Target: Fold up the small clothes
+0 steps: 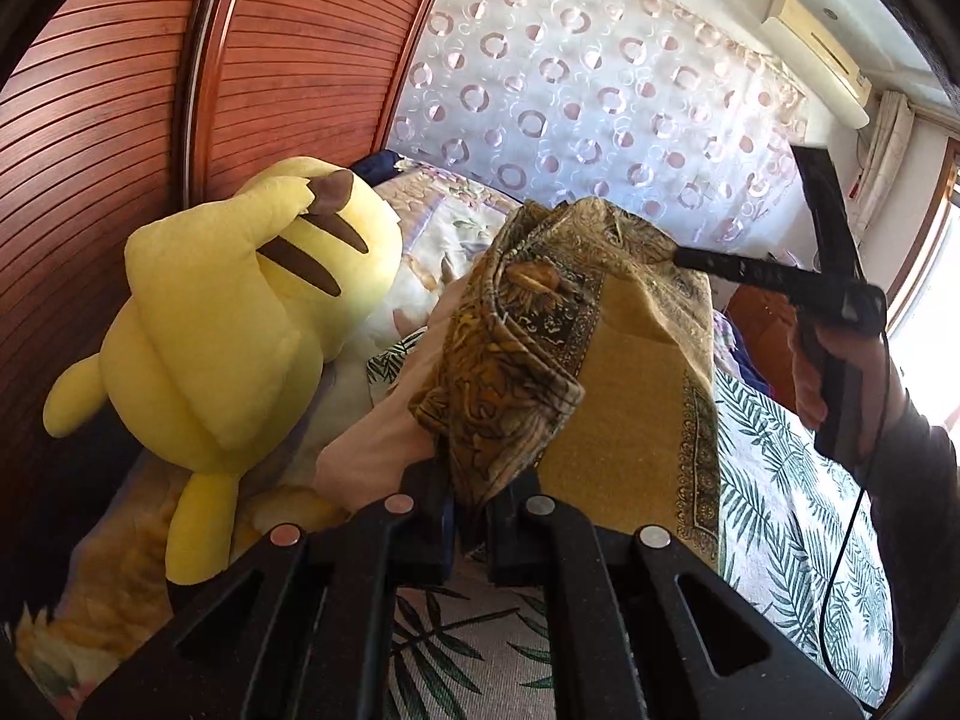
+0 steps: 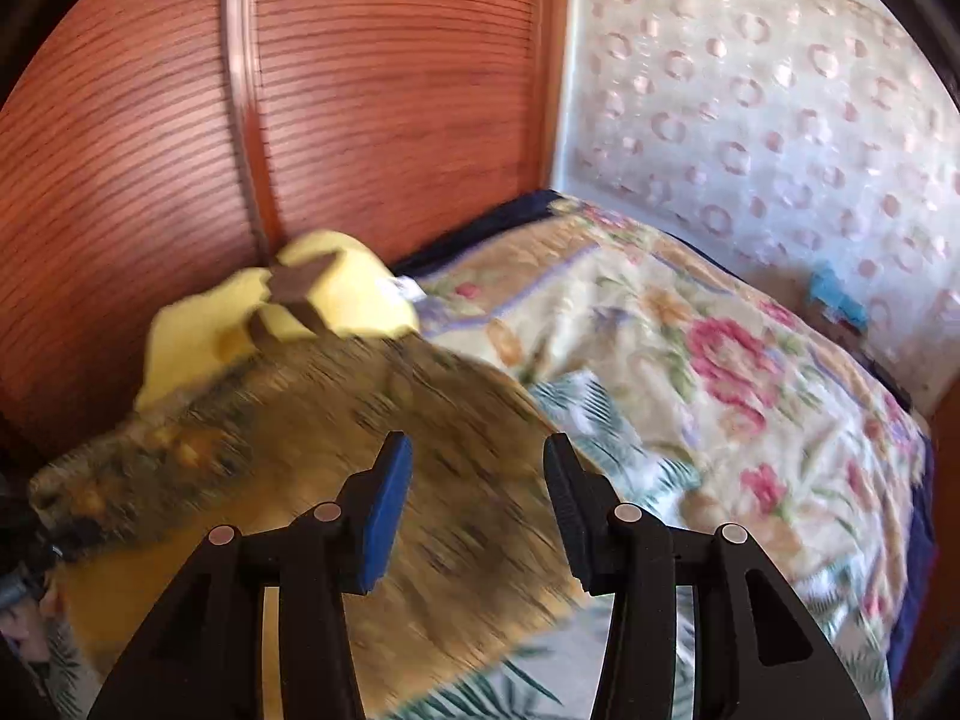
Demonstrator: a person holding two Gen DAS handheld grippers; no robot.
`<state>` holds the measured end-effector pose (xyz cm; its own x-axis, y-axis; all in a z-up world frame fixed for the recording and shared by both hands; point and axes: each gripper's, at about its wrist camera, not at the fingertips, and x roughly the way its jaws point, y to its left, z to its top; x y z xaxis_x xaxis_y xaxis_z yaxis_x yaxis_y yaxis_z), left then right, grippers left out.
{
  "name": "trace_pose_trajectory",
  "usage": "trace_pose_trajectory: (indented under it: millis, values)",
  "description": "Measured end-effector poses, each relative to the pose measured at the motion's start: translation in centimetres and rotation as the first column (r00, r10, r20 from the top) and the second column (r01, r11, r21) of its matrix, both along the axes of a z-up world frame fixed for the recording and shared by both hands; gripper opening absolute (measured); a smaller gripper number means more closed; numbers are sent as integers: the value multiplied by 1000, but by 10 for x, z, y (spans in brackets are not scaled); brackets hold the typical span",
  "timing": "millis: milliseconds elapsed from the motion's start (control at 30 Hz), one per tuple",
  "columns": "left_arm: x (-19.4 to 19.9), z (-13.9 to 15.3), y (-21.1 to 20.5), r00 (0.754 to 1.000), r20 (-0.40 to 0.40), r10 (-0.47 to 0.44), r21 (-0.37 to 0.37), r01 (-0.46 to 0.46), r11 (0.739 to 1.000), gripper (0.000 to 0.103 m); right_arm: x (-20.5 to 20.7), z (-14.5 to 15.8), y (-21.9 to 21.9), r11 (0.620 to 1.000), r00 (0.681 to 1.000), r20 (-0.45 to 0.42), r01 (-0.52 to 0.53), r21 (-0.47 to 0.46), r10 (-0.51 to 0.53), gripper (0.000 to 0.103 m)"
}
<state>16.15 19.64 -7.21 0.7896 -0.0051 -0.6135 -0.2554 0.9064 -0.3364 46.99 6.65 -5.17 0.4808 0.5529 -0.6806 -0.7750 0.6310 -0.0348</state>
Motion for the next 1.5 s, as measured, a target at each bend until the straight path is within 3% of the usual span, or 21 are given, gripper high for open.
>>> trace_pose_trajectory:
  millis: [133, 233, 367, 400, 433, 500, 633, 767, 900, 933, 1067, 1333, 1500]
  values:
    - [-4, -2, -4, 1000, -8, 5, 14, -5, 1000, 7, 9, -10, -26, 994, 993, -62, 104, 42, -101, 73]
    - [-6, -4, -5, 1000, -13, 6, 18, -6, 1000, 7, 14, -20, -27, 991, 985, -122, 130, 42, -124, 74]
    - [-6, -3, -4, 1000, -9, 15, 11, -15, 1000, 7, 26, -31, -13, 990, 963, -260, 104, 100, -75, 74]
    - [-7, -3, -5, 1000, -5, 17, 11, -17, 1000, 7, 28, -32, -8, 989, 957, -283, 95, 111, -60, 67]
    - [-8, -2, -6, 1000, 3, 18, 12, -18, 1000, 7, 29, -32, -4, 988, 953, -300, 81, 129, -39, 36]
    - [-11, 0, -7, 1000, 15, 22, 9, -23, 1000, 7, 28, -25, 9, 990, 960, -279, 37, 139, 3, 16]
    - [-13, -1, -7, 999, 7, 33, 9, -33, 999, 7, 16, 6, 30, 982, 985, -152, -59, 182, 87, 14]
    - [-11, -1, -4, 999, -8, 34, -3, -34, 999, 8, 22, 0, 58, 995, 984, -165, -46, 87, 60, 17]
    - [-15, 8, 4, 998, 4, 65, 52, -65, 997, 24, 32, -12, 70, 1000, 991, -133, 25, 4, -24, 45]
    - [-16, 10, 7, 997, 9, 81, 64, -82, 995, 27, 31, -11, 71, 999, 993, -108, 43, 2, -43, 47]
    - [-17, 14, 23, 992, 1, 127, 85, -126, 988, 41, 20, -6, 73, 998, 995, -83, 63, 6, -62, 49]
    - [-23, 30, 14, 995, 4, 102, 180, -101, 978, 44, -31, 7, 12, 996, 996, -51, 72, 56, -70, 49]
    - [-26, 49, -9, 999, 28, 21, 230, -27, 973, 80, -72, 22, -33, 989, 995, -49, 91, 112, -86, 50]
